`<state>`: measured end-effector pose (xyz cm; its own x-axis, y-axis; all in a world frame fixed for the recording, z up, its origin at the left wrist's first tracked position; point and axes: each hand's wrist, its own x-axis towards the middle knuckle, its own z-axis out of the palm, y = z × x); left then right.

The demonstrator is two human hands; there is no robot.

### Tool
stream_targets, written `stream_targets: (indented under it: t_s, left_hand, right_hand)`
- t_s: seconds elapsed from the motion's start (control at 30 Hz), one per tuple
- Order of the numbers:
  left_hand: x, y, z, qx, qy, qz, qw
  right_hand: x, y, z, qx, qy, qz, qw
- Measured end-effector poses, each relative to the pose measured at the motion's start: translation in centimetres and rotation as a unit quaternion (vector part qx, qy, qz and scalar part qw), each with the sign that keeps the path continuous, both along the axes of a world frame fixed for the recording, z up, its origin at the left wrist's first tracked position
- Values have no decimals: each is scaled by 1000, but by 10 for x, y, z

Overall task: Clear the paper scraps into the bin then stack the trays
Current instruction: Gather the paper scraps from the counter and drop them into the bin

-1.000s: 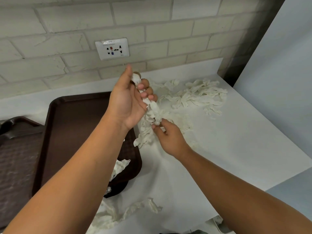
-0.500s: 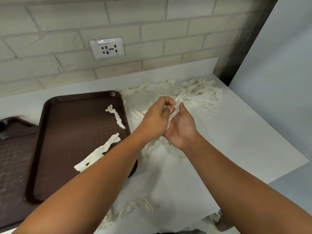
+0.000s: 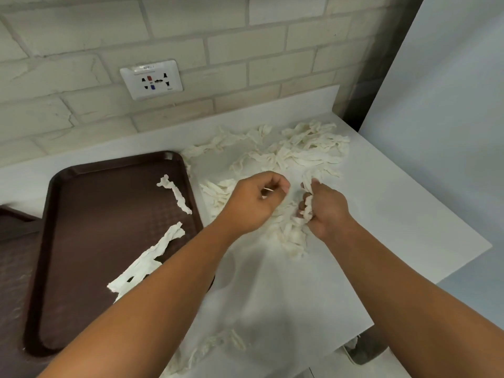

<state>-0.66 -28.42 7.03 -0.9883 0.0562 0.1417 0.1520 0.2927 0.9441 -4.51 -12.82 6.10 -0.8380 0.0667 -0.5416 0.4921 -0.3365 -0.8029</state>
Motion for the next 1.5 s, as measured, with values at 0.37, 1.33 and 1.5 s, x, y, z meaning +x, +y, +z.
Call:
stream_targets:
  t_s: [0.37, 1.33, 1.5]
  left_hand:
    - [-50, -77, -57, -522, -175, 55, 833]
    - [-5, 102, 80, 192, -170, -37, 966]
    - [20, 201, 70, 205, -212, -50, 954]
  right_hand:
    - [3, 33, -7, 182, 102, 14, 978]
    - [61, 154, 87, 86, 234, -18, 968]
    - [104, 241, 84, 138, 237, -48, 960]
